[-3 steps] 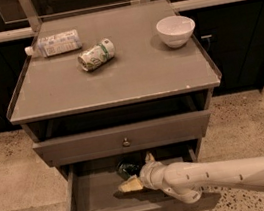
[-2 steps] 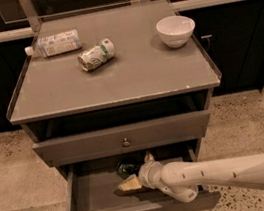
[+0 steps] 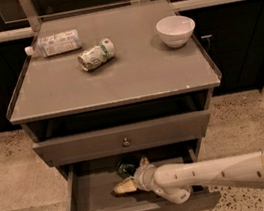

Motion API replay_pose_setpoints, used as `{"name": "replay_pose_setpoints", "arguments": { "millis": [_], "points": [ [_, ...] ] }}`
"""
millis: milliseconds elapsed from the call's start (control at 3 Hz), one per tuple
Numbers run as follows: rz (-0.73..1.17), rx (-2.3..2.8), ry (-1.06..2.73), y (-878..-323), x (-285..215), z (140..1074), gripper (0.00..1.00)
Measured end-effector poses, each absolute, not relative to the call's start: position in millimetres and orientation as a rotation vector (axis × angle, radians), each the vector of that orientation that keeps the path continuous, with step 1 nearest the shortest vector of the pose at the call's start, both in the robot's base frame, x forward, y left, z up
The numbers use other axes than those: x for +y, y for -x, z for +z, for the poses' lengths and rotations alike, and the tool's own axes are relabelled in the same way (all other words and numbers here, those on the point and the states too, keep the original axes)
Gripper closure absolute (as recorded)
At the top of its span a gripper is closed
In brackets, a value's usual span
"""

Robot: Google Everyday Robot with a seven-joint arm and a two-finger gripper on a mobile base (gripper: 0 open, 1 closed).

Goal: Pick green can from middle drawer and place on counter

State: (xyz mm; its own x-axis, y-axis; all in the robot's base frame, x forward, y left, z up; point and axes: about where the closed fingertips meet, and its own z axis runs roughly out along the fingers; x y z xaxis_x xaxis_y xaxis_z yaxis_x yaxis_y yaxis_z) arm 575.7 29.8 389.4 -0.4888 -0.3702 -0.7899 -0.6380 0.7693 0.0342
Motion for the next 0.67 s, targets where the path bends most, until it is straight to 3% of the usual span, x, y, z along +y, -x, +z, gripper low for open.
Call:
{"name": "replay_pose_setpoints", "arguments": {
  "millis": [333,667],
  "points": [
    [0.422,2.168,0.748,-569.3,37.4,376.1,0.12],
    [0.423,2.168,0.748,-569.2,38.0,375.9,0.36]
  ]
}}
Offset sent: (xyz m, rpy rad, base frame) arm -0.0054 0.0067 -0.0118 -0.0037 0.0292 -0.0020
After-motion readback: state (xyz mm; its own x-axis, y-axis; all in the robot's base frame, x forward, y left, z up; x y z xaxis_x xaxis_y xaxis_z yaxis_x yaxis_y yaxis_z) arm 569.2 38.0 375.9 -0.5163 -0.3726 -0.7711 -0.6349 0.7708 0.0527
